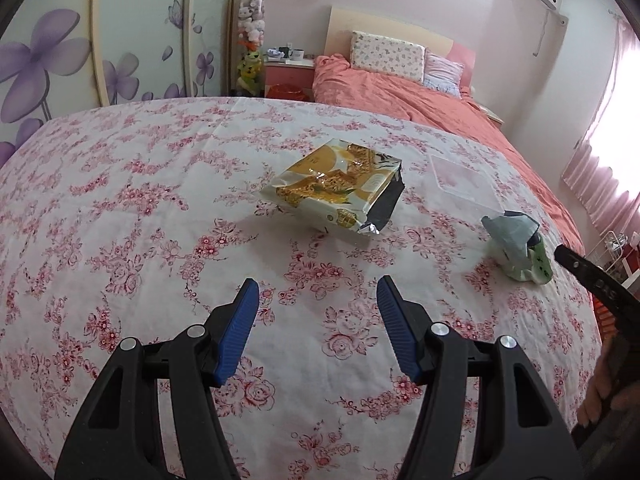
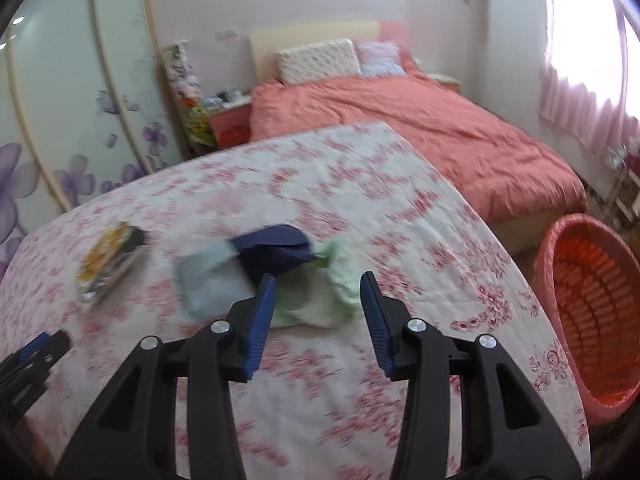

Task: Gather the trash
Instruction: 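Grasp the navy-and-mint cloth bundle with the right tool and lift it, then grasp the yellow biscuit snack bag with the left tool while right holds cloth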

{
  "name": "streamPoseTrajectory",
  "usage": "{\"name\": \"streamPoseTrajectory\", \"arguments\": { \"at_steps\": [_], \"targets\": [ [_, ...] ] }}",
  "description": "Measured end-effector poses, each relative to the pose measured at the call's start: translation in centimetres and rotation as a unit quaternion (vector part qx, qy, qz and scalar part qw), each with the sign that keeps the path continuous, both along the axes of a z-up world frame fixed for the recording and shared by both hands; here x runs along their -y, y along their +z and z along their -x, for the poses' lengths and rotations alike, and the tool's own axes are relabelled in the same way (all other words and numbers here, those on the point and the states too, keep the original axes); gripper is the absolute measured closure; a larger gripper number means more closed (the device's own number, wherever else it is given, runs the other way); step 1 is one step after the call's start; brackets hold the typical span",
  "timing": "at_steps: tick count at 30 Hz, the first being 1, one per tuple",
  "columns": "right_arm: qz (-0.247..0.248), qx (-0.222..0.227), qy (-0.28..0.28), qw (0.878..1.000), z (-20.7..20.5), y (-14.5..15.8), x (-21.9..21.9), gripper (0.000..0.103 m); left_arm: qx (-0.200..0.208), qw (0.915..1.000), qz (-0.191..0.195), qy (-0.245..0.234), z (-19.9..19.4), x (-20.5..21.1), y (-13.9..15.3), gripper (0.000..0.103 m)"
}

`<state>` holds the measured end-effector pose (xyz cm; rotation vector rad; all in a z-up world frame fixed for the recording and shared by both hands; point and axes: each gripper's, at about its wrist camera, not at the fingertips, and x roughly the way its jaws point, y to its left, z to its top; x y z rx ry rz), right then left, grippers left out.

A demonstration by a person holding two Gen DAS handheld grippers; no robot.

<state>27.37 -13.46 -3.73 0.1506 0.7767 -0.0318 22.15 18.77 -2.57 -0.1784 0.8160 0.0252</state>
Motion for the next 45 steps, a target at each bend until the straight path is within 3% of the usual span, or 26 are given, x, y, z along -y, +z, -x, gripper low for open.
{"name": "streamPoseTrajectory", "arguments": {
  "at_steps": [7, 13, 14, 26, 36, 40, 42, 44, 45],
  "targets": [
    [0.01, -0.019, -0.001, 1.0, -1.7, -1.7, -0.1, 0.066, -0.007, 1.0, 0.006, 0.0, -0.4, -0.4, -0.6, 0.042],
    [0.011, -0.043, -0.003, 0.999, -2.8, -3.1, 0.2, 0.089, -0.012, 0.9999, 0.006, -0.002, -0.7, -0.2, -1.0, 0.042],
    [0.009, -0.038, -0.002, 0.999, -2.7, -3.0, 0.3, 0.099, -0.012, 0.9999, 0.006, -0.002, -0.7, -0.2, -1.0, 0.042],
    [-0.009, 0.07, -0.01, 0.997, 1.6, 3.7, 2.3, 0.099, -0.011, 0.9999, 0.007, -0.005, -1.1, 0.3, -0.7, 0.042],
    [-0.033, 0.116, -0.008, 0.993, 4.4, 7.3, 3.5, 0.099, 0.01, 0.9999, -0.01, 0.002, -2.9, 0.3, 0.9, 0.018],
    [-0.039, 0.127, -0.004, 0.991, 5.0, 8.1, 3.8, 0.099, 0.009, 0.9997, -0.02, -0.002, -4.0, 0.5, 1.0, 0.014],
    [-0.014, 0.133, -0.016, 0.991, 5.3, 8.4, 3.7, 0.099, 0.003, 0.9998, -0.019, -0.004, -4.5, 0.5, 0.9, 0.013],
    [-0.03, 0.131, -0.009, 0.991, 5.6, 8.6, 4.0, 0.099, -0.001, 0.9999, -0.017, -0.004, -4.8, 0.5, 0.8, 0.013],
    [-0.012, 0.135, -0.024, 0.991, 5.7, 8.8, 3.9, 0.099, -0.001, 0.9999, -0.016, -0.003, -4.8, 0.5, 0.7, 0.013]
  ]
}}
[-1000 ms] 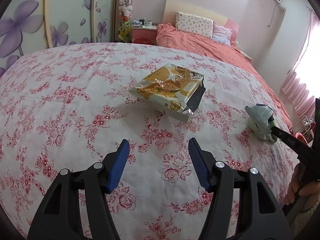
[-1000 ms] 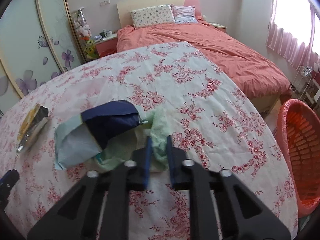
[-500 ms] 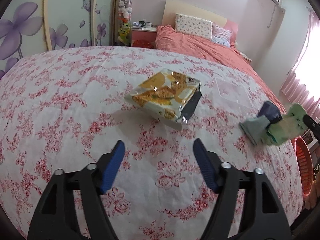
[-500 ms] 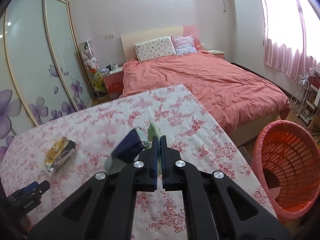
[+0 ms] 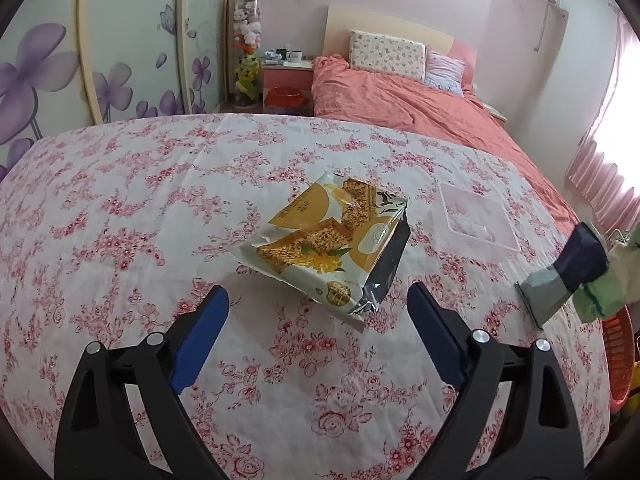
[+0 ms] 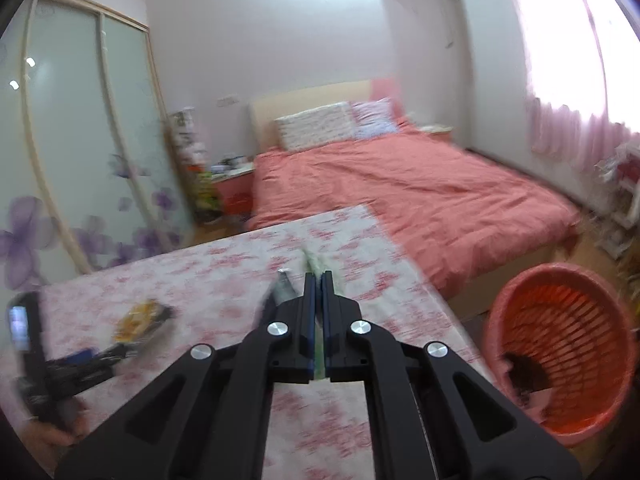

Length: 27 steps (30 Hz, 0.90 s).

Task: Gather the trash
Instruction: 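Grasp the yellow biscuit snack bag with the left tool while right holds cloth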

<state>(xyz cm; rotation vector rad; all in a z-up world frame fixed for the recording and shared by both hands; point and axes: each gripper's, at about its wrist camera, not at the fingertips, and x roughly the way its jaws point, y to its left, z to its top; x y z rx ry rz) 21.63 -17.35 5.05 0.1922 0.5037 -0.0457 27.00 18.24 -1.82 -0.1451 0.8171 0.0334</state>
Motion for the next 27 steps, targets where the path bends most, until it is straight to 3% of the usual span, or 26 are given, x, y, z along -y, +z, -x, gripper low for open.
{"name": "streamPoseTrajectory", "arguments": {
  "at_steps": [3, 12, 21, 27],
  "targets": [
    [-0.028, -0.008, 0.012, 0.999, 0.0, 0.0, 0.8, 0.099, -0.002, 1.0, -0.001, -0.001, 0.0, 0.2, -0.2, 0.013],
    [-0.02, -0.019, 0.003, 1.0, 0.2, -0.4, 1.5, 0.099, -0.003, 0.9991, -0.029, -0.031, -2.5, 1.0, -0.2, 0.004],
    [-0.022, 0.003, -0.005, 1.0, 1.6, 1.1, 2.7, 0.099, -0.024, 0.9979, -0.051, -0.031, -5.1, 0.3, -0.9, 0.004],
    [-0.024, -0.006, -0.01, 1.0, 1.9, 0.7, 3.4, 0.099, -0.037, 0.9972, -0.058, -0.03, -5.5, 0.5, -1.8, 0.004]
  ]
}}
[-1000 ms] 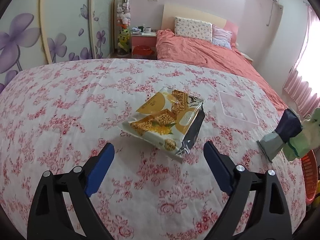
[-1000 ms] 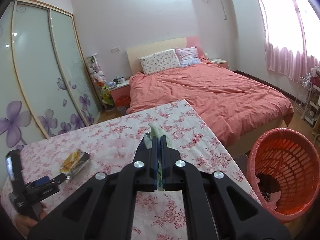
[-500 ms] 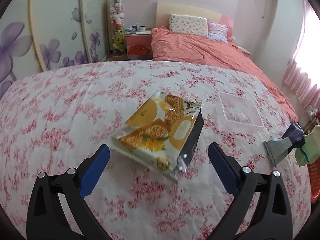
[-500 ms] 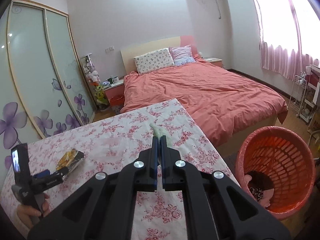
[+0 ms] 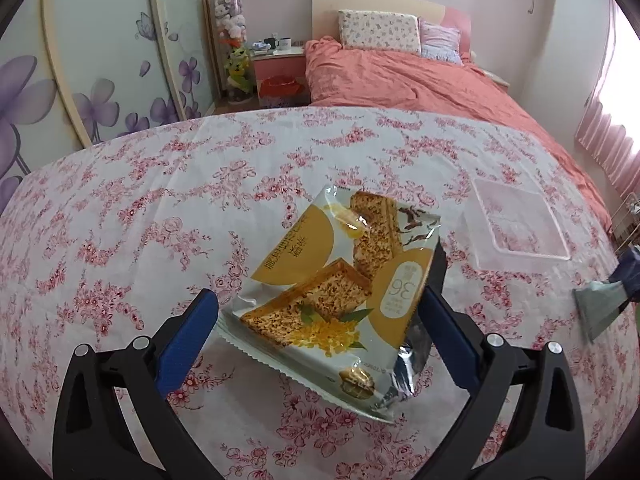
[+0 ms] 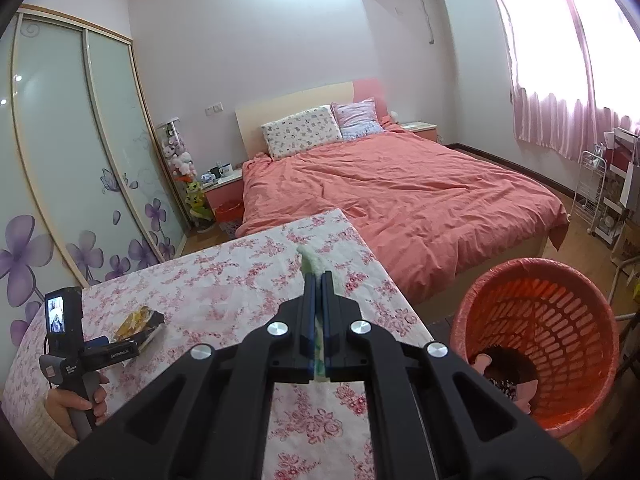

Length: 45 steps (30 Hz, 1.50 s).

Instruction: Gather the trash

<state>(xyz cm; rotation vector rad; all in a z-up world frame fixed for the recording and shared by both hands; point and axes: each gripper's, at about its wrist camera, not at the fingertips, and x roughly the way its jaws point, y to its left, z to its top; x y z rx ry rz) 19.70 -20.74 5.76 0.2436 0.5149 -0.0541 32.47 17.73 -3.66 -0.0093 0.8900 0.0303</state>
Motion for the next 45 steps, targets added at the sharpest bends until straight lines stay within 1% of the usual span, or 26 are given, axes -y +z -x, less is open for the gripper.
{"name": "streamPoseTrajectory", "arguments": {
  "at_steps": [4, 7, 9, 10, 12, 13, 14, 15, 17, 21, 26, 27, 28, 32, 33, 38, 39, 41, 45],
  "targets": [
    [-0.003, 0.002, 0.005, 1.0, 0.5, 0.1, 0.1, 0.099, -0.012, 0.9999, -0.005, 0.008, -0.5, -0.1, -0.7, 0.004],
    [-0.01, 0.009, 0.006, 1.0, 1.0, 0.6, 0.5, 0.099, -0.01, 0.9999, 0.0, 0.01, -0.6, -0.3, -0.7, 0.004],
    [-0.025, 0.015, 0.01, 1.0, 1.5, 1.0, 1.0, 0.099, -0.008, 0.9999, 0.003, 0.011, -0.6, -0.3, -0.6, 0.004],
    [-0.02, 0.02, 0.001, 1.0, 1.8, 1.4, 1.1, 0.099, -0.008, 0.9999, 0.003, 0.011, -0.7, -0.4, -0.7, 0.004],
    [-0.035, 0.03, 0.01, 0.999, 2.6, 2.1, 1.5, 0.099, -0.009, 0.9999, 0.006, 0.01, -0.8, -0.3, -0.8, 0.005],
    [-0.011, 0.035, -0.006, 0.999, 2.9, 2.5, 1.1, 0.099, -0.009, 0.9999, 0.007, 0.01, -0.7, -0.2, -0.9, 0.005],
    [0.017, 0.044, -0.009, 0.999, 3.2, 2.9, 0.8, 0.099, -0.009, 0.9999, 0.008, 0.01, -0.7, -0.2, -1.0, 0.005],
    [0.004, 0.042, 0.006, 0.999, 3.2, 3.0, 0.8, 0.099, -0.009, 0.9999, 0.011, 0.01, -0.7, -0.1, -1.0, 0.006],
    [-0.001, 0.036, 0.001, 0.999, 3.4, 3.1, 1.0, 0.099, -0.006, 0.9998, 0.018, 0.009, -0.6, 0.0, -1.0, 0.006],
    [-0.016, 0.023, -0.009, 1.0, 3.3, 2.5, 1.9, 0.099, -0.006, 0.9998, 0.018, 0.006, -0.5, 0.4, -1.0, 0.006],
    [-0.009, 0.012, -0.017, 1.0, 3.1, 1.5, 2.2, 0.099, -0.005, 0.9999, 0.013, 0.007, -1.1, 0.8, -1.1, 0.006],
    [-0.01, 0.01, -0.018, 1.0, 3.0, 1.4, 2.3, 0.099, -0.004, 0.9999, 0.012, 0.007, -1.2, 0.9, -1.1, 0.008],
    [-0.01, 0.009, -0.019, 1.0, 3.0, 1.3, 2.3, 0.099, -0.002, 0.9999, 0.011, 0.006, -1.1, 0.9, -1.1, 0.011],
    [-0.011, 0.003, -0.019, 1.0, 2.7, 0.9, 2.3, 0.099, 0.0, 0.9999, 0.013, -0.001, -0.9, 1.2, -0.9, 0.039],
    [-0.012, 0.001, -0.019, 1.0, 2.7, 0.8, 2.3, 0.099, 0.002, 0.9999, 0.013, 0.0, -0.8, 1.2, -0.9, 0.042],
    [-0.01, -0.004, -0.011, 1.0, 2.7, 0.5, 1.8, 0.099, 0.017, 0.9998, -0.001, 0.011, 0.0, 1.2, -0.3, 0.05],
    [-0.009, -0.004, -0.01, 1.0, 2.7, 0.5, 1.7, 0.099, 0.02, 0.9997, -0.002, 0.012, 0.1, 1.2, 0.0, 0.056],
    [-0.009, -0.003, -0.008, 1.0, 2.9, 0.5, 1.7, 0.099, 0.023, 0.9997, 0.002, 0.013, 0.5, 1.2, 0.5, 0.056],
    [-0.011, 0.003, -0.005, 1.0, 3.5, 1.1, 1.7, 0.099, 0.043, 0.999, -0.001, 0.011, 1.6, 1.6, 2.0, 0.056]
  ]
}}
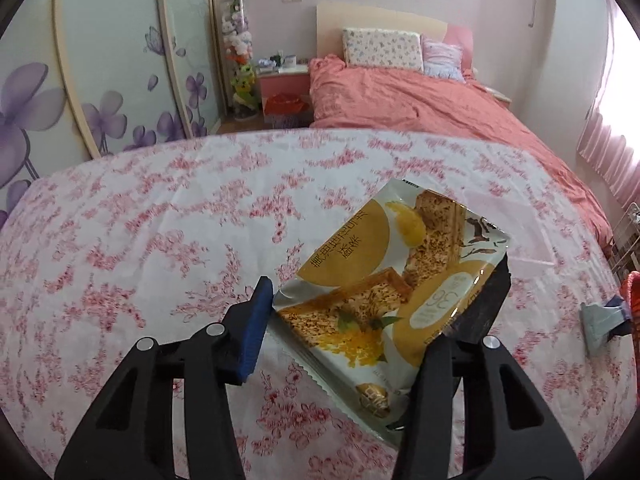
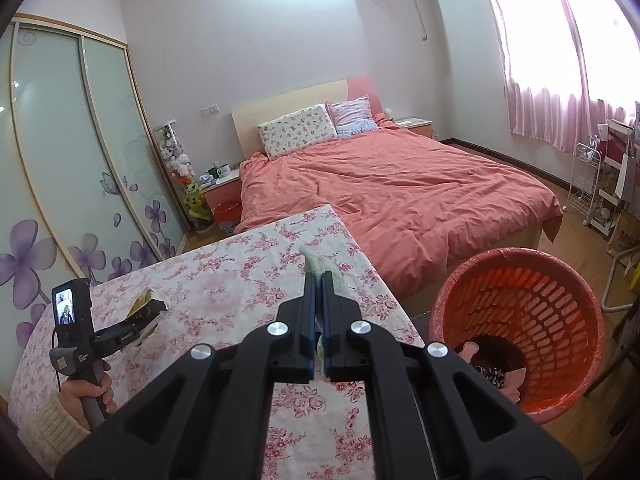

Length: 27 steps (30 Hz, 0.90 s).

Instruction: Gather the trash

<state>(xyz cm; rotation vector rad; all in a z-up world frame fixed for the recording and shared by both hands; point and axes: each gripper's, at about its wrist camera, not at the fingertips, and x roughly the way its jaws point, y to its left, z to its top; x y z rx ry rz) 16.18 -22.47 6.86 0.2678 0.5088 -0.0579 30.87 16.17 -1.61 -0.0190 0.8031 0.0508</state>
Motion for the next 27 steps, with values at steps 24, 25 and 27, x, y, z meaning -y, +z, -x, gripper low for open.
{"name": "streamPoseTrajectory", "arguments": {
  "at_steps": [24, 25, 27],
  "targets": [
    [-0.015, 0.036, -0.065, 0.997, 6.2, 2.3, 7.2, 0.099, 0.062, 0.9866, 0.031, -0.148, 9.8, 16.5, 8.6, 0.056],
    [-0.017, 0.037, -0.072, 0.997, 6.4, 2.2, 7.9, 0.099, 0.065, 0.9851, 0.031, -0.156, 10.2, 17.5, 8.7, 0.056],
    [-0.019, 0.038, -0.08, 0.996, 6.9, 2.1, 8.9, 0.099, 0.068, 0.9828, 0.03, -0.169, 10.6, 18.9, 8.7, 0.056]
  ]
}}
